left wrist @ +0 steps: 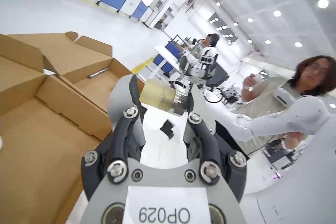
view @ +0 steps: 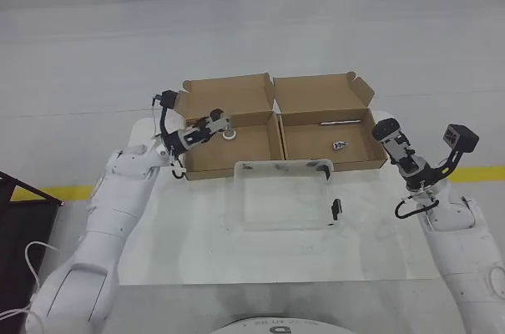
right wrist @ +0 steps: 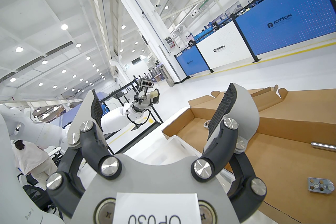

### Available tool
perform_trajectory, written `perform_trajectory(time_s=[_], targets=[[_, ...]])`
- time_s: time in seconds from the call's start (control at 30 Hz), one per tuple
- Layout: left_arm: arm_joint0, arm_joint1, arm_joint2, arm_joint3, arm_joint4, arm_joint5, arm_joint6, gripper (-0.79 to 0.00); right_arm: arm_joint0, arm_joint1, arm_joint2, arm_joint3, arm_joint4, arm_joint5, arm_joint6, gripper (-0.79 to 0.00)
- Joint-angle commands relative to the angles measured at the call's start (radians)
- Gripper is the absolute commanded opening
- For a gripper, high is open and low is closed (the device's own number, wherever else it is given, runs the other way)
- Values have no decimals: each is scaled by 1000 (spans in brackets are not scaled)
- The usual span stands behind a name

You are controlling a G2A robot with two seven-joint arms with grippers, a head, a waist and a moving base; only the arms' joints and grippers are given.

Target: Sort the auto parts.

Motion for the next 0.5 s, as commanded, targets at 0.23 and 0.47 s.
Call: perform_trajectory(time_s=[0.23, 0.47], targets=[[45, -13, 102, -308, 586, 468, 144, -785, 0, 0, 0, 0, 0, 0, 0, 0], [-40, -52, 233, -182, 694, 641, 156, -785, 0, 0, 0, 0, 0, 0, 0, 0]])
